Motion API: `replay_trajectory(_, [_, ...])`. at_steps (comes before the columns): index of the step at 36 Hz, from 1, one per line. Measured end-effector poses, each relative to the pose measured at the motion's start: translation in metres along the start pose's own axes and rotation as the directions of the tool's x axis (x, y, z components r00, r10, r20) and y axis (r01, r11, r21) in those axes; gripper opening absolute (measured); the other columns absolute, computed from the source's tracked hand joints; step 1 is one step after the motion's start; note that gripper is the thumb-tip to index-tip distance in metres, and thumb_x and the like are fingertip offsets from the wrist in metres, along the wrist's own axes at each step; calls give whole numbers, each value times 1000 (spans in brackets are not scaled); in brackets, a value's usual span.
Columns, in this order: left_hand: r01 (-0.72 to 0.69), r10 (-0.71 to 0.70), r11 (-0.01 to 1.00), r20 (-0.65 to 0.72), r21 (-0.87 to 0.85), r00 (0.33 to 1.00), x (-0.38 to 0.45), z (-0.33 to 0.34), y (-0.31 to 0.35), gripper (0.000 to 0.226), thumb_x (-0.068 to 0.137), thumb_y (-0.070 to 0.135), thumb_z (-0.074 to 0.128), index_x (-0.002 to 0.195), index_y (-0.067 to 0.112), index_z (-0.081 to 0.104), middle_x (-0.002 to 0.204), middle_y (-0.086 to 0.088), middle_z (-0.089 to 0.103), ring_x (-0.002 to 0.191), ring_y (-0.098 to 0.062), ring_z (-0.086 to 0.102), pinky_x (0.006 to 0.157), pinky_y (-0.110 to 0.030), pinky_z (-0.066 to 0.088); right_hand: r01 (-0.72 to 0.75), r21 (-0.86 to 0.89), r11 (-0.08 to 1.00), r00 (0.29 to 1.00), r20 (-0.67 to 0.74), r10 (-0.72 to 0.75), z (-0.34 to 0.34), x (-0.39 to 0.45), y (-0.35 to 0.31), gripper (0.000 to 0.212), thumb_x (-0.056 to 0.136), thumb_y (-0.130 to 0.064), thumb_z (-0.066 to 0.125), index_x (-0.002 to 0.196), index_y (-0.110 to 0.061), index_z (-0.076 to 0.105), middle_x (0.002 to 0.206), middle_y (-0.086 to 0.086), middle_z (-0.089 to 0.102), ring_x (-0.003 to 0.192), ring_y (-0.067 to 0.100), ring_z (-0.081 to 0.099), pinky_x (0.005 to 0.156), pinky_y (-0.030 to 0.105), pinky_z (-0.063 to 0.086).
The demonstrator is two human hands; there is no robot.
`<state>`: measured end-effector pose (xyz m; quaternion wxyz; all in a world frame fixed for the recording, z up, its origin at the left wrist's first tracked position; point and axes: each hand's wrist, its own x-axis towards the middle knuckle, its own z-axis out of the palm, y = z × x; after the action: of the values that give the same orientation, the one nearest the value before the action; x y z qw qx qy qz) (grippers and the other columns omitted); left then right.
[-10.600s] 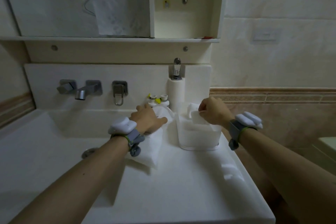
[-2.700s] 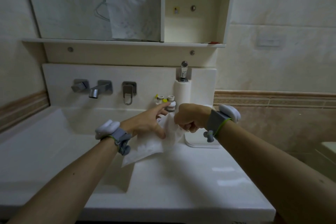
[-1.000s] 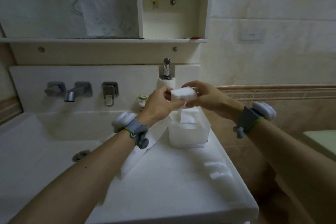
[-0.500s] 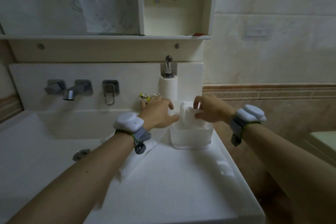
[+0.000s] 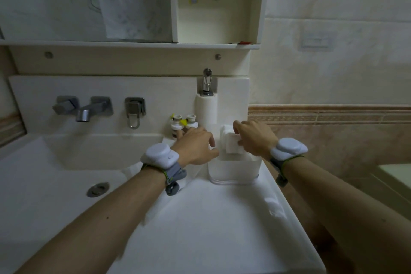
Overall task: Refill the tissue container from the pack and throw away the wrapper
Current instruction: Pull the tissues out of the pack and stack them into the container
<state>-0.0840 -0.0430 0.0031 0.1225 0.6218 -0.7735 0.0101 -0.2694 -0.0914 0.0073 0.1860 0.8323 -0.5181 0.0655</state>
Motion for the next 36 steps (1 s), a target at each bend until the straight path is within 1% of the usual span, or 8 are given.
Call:
replay_trajectory(7, [-16,8,994,-77,-108,997,-3,3,-3,49,93,54,47,129,21,51,139,1,43,133,-21,37,107,-43,28,-64,135,989,995,90,52,-9,-3,2,24,90,-19,54,113,-14,52,100,8,62,83,28,61,74,41,56])
replay_trajectory(13, [-36,-24,969,-239,-246,971,-7,-5,-9,48,95,50,47,129,16,51,137,-2,46,128,-21,44,104,-35,32,-214,312,926,972,-22,232,-17,-1,1,11,90,-19,47,96,-9,47,90,11,58,76,32,58,70,45,52])
replay_trajectory(19, [-32,-70,951,-314,-306,947,-16,-12,-21,50,93,55,48,126,17,52,131,1,52,121,-19,51,103,-37,34,-277,468,839,946,-20,323,-28,-1,-3,15,91,-23,41,93,-9,47,93,14,60,78,34,59,75,49,53])
replay_trajectory(22, [6,-104,936,-260,-352,960,-22,-15,-29,70,83,73,45,128,20,49,134,4,51,123,-17,51,106,-44,37,-252,532,808,945,-45,324,-37,-2,-11,20,95,-25,42,101,-9,52,96,11,63,82,30,60,78,48,53])
replay_trajectory(24, [35,-117,928,-202,-372,972,-29,-18,-33,79,77,79,46,134,24,44,140,6,46,129,-15,46,108,-45,36,-208,585,784,953,-59,297,-47,-3,-22,24,96,-25,45,104,-9,60,98,8,67,86,26,62,79,40,53])
replay_trajectory(28, [80,-104,926,-46,-369,994,-40,-22,-43,99,68,82,58,146,28,28,152,4,32,140,-17,33,113,-41,32,-128,697,706,992,72,108,-68,-5,-51,25,93,-18,52,103,-9,73,97,6,74,74,15,66,69,23,52])
replay_trajectory(33, [150,-102,972,248,-183,963,-52,-18,-60,132,54,72,77,151,35,-5,155,-6,23,139,-26,32,111,-40,34,-264,666,697,947,316,56,-72,0,-82,25,94,-18,49,98,2,65,67,7,61,45,13,51,46,22,44])
replay_trajectory(36, [138,-95,976,241,-167,966,-55,-10,-69,144,43,69,79,150,37,-12,152,-10,29,136,-27,37,110,-40,37,-314,668,675,939,324,117,-72,3,-90,22,94,-22,53,89,-2,58,67,7,55,48,16,49,49,25,47])
